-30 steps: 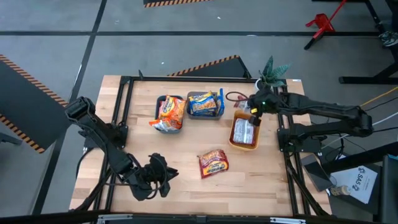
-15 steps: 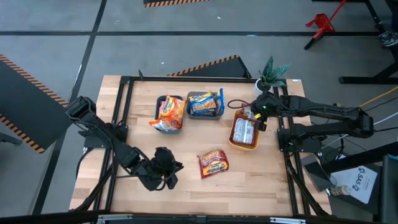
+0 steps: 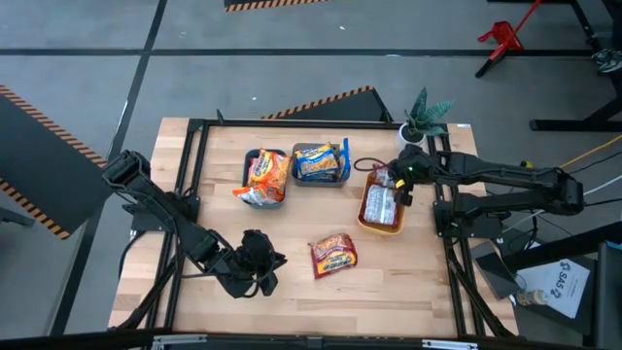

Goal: Sort Maruchan noodles
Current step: Put the red noodle pack into the yellow bin

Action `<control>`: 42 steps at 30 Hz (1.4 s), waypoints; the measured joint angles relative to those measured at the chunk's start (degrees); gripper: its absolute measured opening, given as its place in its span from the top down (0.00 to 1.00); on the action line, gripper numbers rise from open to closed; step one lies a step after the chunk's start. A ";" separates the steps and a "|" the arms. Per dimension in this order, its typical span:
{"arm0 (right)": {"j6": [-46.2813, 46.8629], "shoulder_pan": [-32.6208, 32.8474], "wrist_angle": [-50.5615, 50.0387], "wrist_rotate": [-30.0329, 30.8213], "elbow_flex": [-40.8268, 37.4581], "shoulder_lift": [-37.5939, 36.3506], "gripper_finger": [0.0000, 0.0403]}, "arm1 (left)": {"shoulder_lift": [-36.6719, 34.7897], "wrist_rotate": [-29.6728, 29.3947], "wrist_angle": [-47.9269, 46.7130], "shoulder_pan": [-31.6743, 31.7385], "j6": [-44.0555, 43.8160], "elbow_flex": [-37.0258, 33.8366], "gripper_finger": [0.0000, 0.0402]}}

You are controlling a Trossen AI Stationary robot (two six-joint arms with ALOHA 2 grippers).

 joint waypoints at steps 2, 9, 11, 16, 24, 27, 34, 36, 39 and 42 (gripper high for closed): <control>0.98 0.00 -0.50 -0.47 0.00 0.00 0.72 | 0.00 0.00 -0.04 0.00 0.02 0.00 0.85; 6.25 0.00 -1.13 -0.28 0.02 2.76 0.69 | 0.00 -0.20 -0.32 0.00 0.74 0.00 0.85; 6.29 0.00 -1.37 -0.47 0.00 4.23 0.68 | 0.00 -0.22 -0.39 0.00 1.07 0.00 0.85; 3.57 0.00 -1.00 -3.46 0.00 8.44 0.58 | 0.00 -0.22 -0.76 0.00 1.06 0.02 0.85; 4.27 0.00 1.21 -1.25 0.63 11.26 0.36 | 0.00 -0.02 -1.14 0.00 0.46 0.02 0.85; 2.99 -0.02 0.03 0.27 3.39 11.04 0.34 | 0.00 0.19 -1.64 0.00 0.48 0.02 0.85; 2.93 -0.02 -1.68 -0.15 8.25 10.71 0.34 | 0.00 1.09 -1.72 0.00 1.11 0.02 0.85; 2.94 -0.02 -1.68 1.48 10.71 10.73 0.34 | 0.00 1.08 -1.72 -0.01 1.11 0.02 0.85; 2.63 -0.02 -1.21 1.20 16.10 10.73 0.34 | 0.00 1.33 -1.75 -0.04 1.14 0.02 0.85; 3.32 0.57 5.05 -3.12 20.20 11.17 0.34 | 0.00 1.43 -1.75 -0.04 1.18 0.02 0.85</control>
